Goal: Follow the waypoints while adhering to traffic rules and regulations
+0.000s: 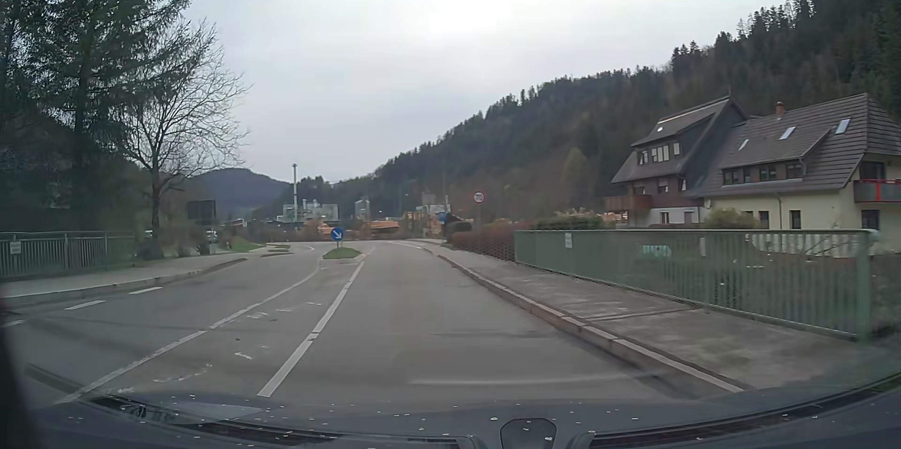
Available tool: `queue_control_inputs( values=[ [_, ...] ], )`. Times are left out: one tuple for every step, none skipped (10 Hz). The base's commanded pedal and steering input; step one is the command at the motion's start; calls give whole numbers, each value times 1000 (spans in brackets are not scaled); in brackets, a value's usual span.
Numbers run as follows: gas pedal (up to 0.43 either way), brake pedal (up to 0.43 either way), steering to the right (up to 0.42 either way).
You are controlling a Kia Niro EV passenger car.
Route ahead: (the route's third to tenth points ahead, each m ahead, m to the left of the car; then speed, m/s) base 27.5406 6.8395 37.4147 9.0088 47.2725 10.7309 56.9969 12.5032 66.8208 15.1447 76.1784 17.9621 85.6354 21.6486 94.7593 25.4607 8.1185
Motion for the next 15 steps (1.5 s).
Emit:
queue_control_inputs(
  values=[
    [421,0,-169],
    [441,0,-136],
    [449,0,-111],
    [449,0,-83],
    [449,0,-61],
    [449,0,-36],
    [449,0,-26],
    [449,0,-21],
    [449,0,-20],
    [449,0,-16],
    [441,0,-8],
    [429,0,-1],
    [429,0,1],
    [429,0,0],
    [429,0,-1]
  ],
)
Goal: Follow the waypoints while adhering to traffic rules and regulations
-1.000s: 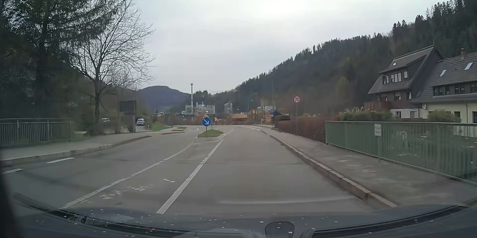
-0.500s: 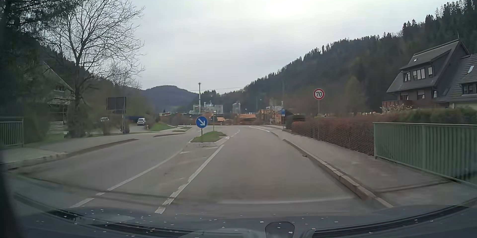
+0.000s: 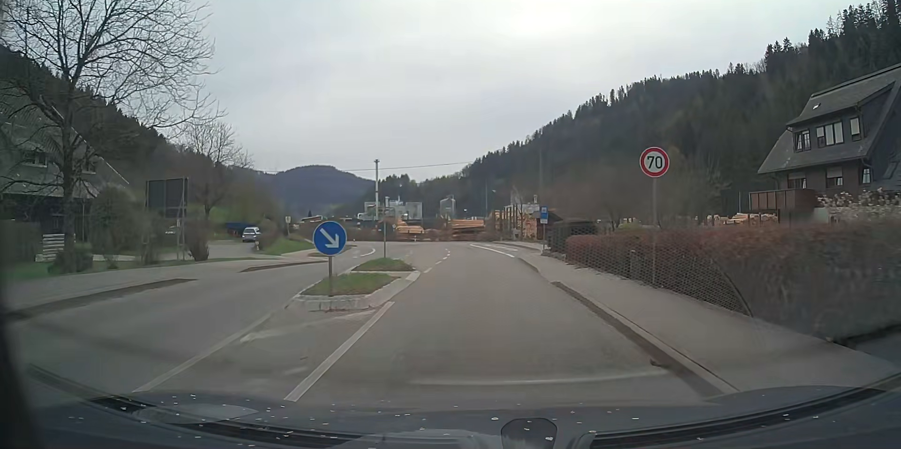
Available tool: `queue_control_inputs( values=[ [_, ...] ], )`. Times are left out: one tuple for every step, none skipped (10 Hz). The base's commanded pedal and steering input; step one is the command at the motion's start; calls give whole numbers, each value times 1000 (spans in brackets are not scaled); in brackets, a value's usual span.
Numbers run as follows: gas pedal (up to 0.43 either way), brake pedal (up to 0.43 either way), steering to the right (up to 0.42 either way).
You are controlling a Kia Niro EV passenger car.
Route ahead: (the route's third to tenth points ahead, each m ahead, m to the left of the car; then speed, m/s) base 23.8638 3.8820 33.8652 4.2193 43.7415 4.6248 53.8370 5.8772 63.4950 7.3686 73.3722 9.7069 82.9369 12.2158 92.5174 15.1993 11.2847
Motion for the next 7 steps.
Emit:
queue_control_inputs(
  values=[
    [421,0,-4],
    [398,0,-4],
    [398,0,-5],
    [390,0,-6],
    [390,0,-5],
    [390,0,-5],
    [390,0,-6]
  ],
)
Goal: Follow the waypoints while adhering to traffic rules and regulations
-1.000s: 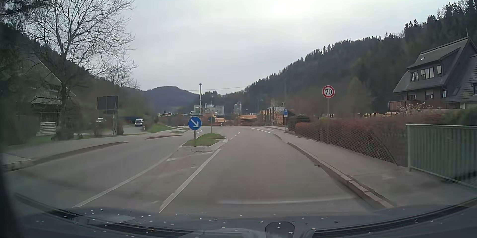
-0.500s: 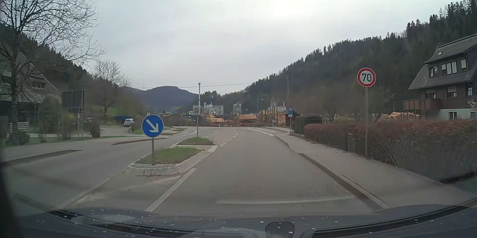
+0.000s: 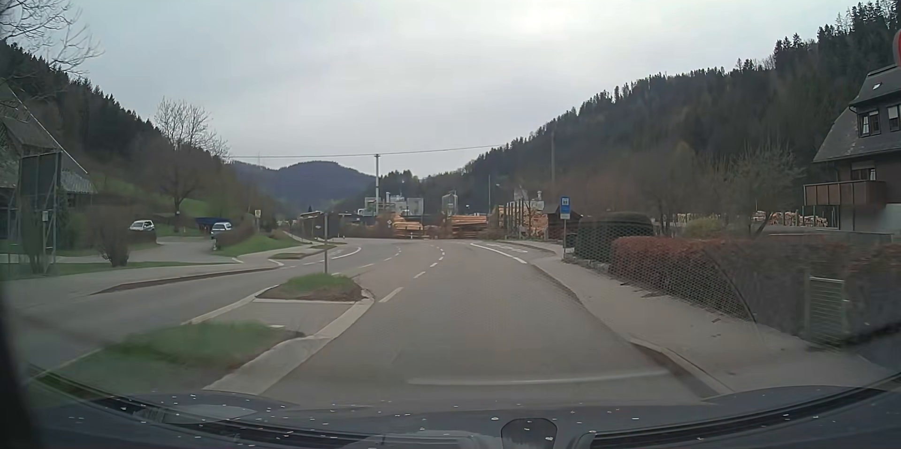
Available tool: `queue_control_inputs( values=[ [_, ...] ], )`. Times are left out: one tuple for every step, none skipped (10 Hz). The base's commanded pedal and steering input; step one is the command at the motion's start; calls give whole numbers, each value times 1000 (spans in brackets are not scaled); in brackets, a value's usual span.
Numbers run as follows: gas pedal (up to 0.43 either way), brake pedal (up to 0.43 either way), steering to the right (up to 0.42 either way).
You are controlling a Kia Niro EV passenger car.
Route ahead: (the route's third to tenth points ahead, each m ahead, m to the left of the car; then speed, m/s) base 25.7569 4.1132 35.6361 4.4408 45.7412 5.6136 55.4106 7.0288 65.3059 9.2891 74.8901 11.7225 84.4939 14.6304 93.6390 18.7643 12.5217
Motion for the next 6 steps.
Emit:
queue_control_inputs(
  values=[
    [390,0,-6],
    [390,0,-6],
    [390,0,-6],
    [390,0,-6],
    [378,0,-7],
    [378,0,-7]
  ],
)
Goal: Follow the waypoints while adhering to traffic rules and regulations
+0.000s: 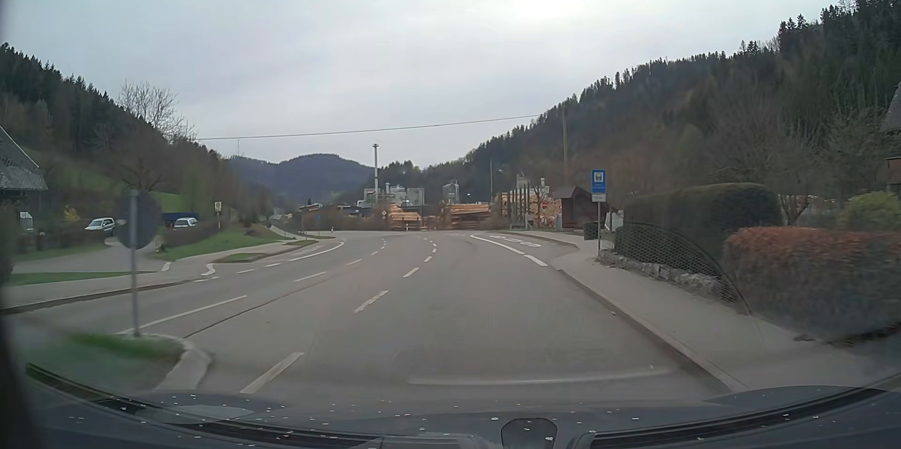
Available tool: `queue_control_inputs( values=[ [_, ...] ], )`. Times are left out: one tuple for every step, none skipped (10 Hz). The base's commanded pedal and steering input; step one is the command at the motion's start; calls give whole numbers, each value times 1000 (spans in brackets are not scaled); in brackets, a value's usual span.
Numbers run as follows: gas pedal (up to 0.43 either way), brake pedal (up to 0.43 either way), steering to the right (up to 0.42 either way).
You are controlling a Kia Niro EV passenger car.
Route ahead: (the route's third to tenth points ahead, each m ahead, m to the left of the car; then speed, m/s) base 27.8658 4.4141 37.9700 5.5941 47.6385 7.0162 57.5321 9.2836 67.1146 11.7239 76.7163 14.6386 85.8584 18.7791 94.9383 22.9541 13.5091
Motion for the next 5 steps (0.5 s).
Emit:
queue_control_inputs(
  values=[
    [378,0,-9],
    [378,0,-12],
    [378,0,-12],
    [378,0,-12],
    [370,0,-12]
  ],
)
